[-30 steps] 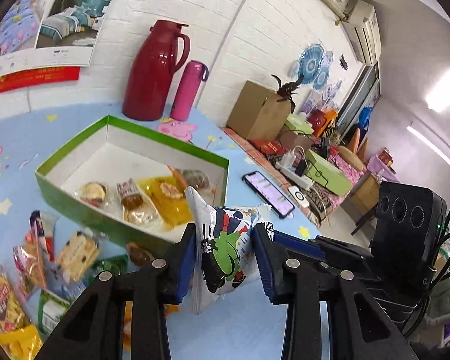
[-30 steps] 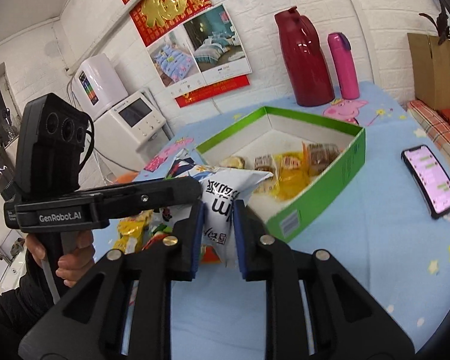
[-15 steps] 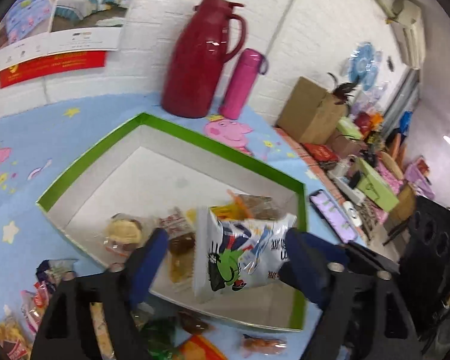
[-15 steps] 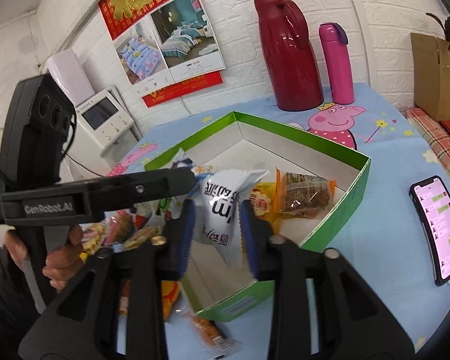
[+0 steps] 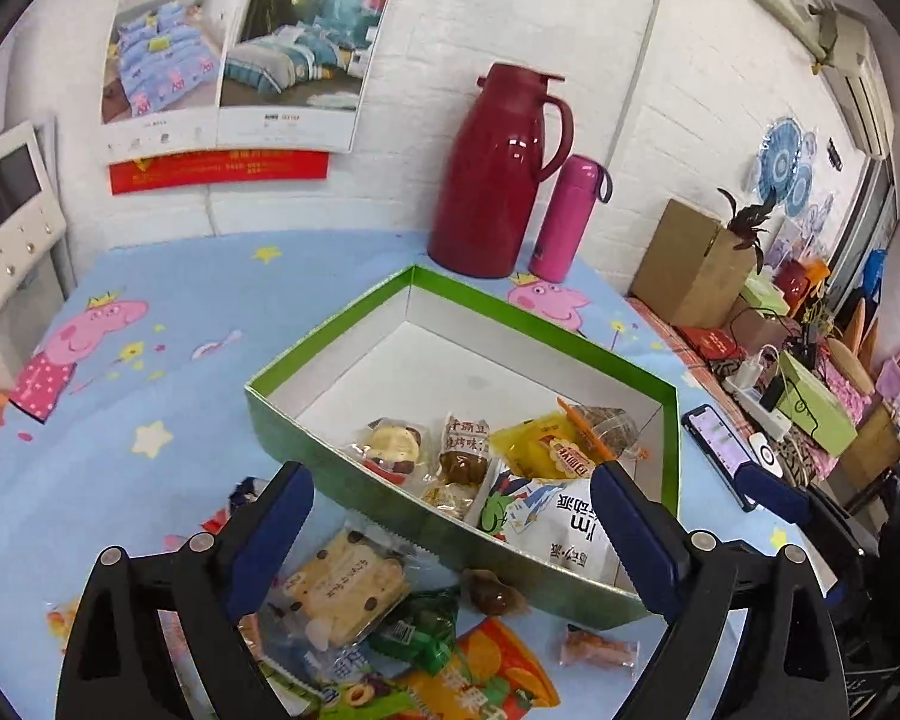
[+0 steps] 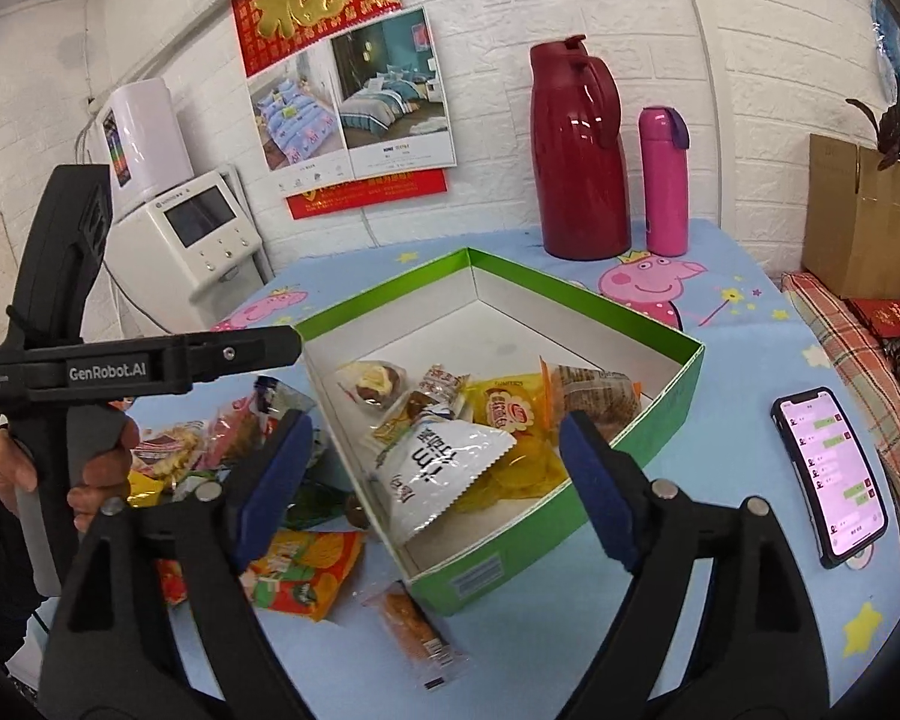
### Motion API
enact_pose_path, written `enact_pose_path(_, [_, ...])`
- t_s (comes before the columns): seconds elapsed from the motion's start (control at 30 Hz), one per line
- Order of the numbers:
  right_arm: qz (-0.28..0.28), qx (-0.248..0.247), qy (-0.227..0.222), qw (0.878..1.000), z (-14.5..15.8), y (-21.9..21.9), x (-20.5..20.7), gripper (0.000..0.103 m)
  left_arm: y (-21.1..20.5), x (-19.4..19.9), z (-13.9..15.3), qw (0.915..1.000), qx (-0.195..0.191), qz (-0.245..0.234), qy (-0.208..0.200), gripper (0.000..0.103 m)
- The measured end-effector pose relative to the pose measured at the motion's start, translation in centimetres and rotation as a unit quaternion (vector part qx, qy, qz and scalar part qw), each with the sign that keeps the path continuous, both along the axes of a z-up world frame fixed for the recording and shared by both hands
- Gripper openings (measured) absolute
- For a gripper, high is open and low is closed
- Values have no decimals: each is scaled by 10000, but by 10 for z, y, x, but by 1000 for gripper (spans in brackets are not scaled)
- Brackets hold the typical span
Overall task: Organize snacks
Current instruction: 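Grasp the yellow chip bag with both grippers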
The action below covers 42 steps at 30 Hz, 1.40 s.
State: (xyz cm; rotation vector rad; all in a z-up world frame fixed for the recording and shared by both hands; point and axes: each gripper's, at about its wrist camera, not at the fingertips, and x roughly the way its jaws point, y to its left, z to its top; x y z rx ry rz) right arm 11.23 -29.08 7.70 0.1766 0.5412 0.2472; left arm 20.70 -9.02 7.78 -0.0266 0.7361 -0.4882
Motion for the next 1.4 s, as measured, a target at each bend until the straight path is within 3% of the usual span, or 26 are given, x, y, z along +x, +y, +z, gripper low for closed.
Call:
enact_pose_path(0.17, [195,49,-332,9992,20,17,-38,94,30,-44,26,9977,-18,218,-646,95])
enact_pose_path(0.3, [379,148,-332,9986,23,29,-59,97,60,-65,19,9992,95,314,-218,95])
enact_pose_path(0.47, [742,276,-22,9969,7,48,-68,97,103,-107,5,9910,822,891,-561,95])
enact_pose_path(0.57, [968,370,310,9941,-9,66,-63,97,131,-125,-10,9875,941,1208,-368,95])
enact_pose_path(0.67, [1318,545,601,9879,-25,89,-59,97,156,-135,-23,9887,786,1274,-26,95])
enact_pose_path(0.83, [1976,309,707,9772,-22,132,-32,95,181,-160,-50,9886,493,1368,385,95])
enact_pose_path(1.0, [2976,-26,979,9496,-23,190,20,80,191,-173,-84,9850,-223,1394,996,95])
enact_pose_path(1.1, [3331,-119,1316,9336,-36,225,47,76,194,-172,-98,9801,-674,1429,1203,83])
enact_pose_path(1.2, [3479,-248,1534,9246,-56,251,62,75,194,-163,-102,9762,-916,1523,1247,79])
enact_pose_path(1.23, [3480,-281,1676,9220,-64,256,66,71,194,-160,-104,9749,-976,1557,1259,79])
enact_pose_path(1.27, [3502,-304,1844,9179,-73,258,68,55,194,-156,-107,9737,-1033,1563,1293,77])
enact_pose_path(1.3, [3501,-298,1994,9147,-80,258,66,46,195,-153,-109,9726,-1079,1567,1336,74])
enact_pose_path(1.4, [3510,-5,2194,9103,-89,243,46,38,197,-143,-118,9698,-1118,1585,1477,56])
